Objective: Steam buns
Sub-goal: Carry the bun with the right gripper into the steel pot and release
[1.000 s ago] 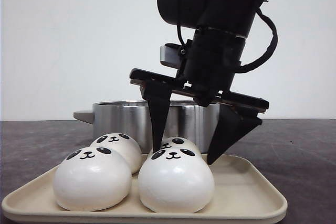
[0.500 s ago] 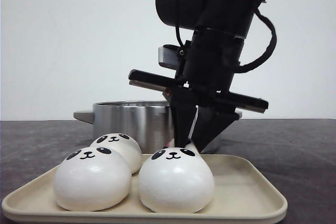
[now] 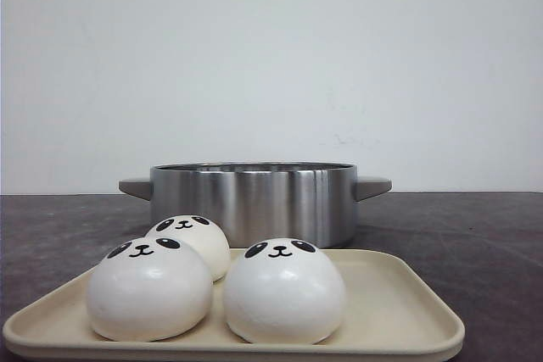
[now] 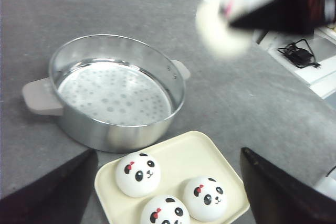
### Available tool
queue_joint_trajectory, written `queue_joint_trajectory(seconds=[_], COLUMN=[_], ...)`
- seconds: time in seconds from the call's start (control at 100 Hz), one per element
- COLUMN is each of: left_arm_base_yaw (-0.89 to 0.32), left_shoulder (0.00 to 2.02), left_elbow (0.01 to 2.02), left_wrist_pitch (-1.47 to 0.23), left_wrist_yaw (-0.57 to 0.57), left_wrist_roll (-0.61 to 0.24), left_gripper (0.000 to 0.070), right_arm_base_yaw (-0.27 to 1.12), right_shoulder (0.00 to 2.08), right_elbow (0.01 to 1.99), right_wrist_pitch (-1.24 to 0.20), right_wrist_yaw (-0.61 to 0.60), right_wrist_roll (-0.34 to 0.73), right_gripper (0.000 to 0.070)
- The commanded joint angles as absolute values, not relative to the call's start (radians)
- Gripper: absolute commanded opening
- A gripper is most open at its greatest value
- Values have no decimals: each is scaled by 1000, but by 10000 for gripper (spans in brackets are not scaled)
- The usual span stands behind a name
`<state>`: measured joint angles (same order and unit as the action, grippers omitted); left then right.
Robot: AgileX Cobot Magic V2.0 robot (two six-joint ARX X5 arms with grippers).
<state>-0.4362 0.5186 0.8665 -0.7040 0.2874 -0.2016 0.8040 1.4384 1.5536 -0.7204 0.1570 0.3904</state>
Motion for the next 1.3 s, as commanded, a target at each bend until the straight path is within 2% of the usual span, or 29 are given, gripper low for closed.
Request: queue_joint_trajectory(seconds=[0.0, 0.21, 0.39, 0.69, 1.06, 1.11, 1.22, 1.29], left_arm_base_yaw=[-441, -441, -441, -441, -441, -441, -441, -441], left_shoulder=[522, 525, 525, 525, 525, 525, 525, 525], left_elbow=[878, 878, 878, 878, 878, 878, 878, 878], left_wrist_pitch=[-685, -683, -688, -690, -723, -725, -730, -731], left_wrist_yaw=[284, 284, 284, 284, 277, 277, 277, 277], left_wrist_roll=[-194, -194, -195, -195, -195, -195, -195, -194], left_gripper=[516, 516, 516, 516, 516, 516, 516, 516], right_arm_base_yaw=[776, 646, 591, 570, 563, 561, 559, 554], right_shoulder=[1490, 1679, 1847, 2070, 2151, 2152, 2152, 2152], right_elbow=[1619, 1736, 1740, 1740, 1740, 1740, 1740, 1740], right_wrist_pitch=[-698, -686, -679, -599, -536, -530, -529, -544], right_wrist_yaw=[156, 77, 75, 75, 60, 60, 59, 60], right_wrist_roll=[304, 250, 215, 168, 168, 168, 168, 168], right_gripper=[1, 1, 1, 1, 3, 35, 236, 302])
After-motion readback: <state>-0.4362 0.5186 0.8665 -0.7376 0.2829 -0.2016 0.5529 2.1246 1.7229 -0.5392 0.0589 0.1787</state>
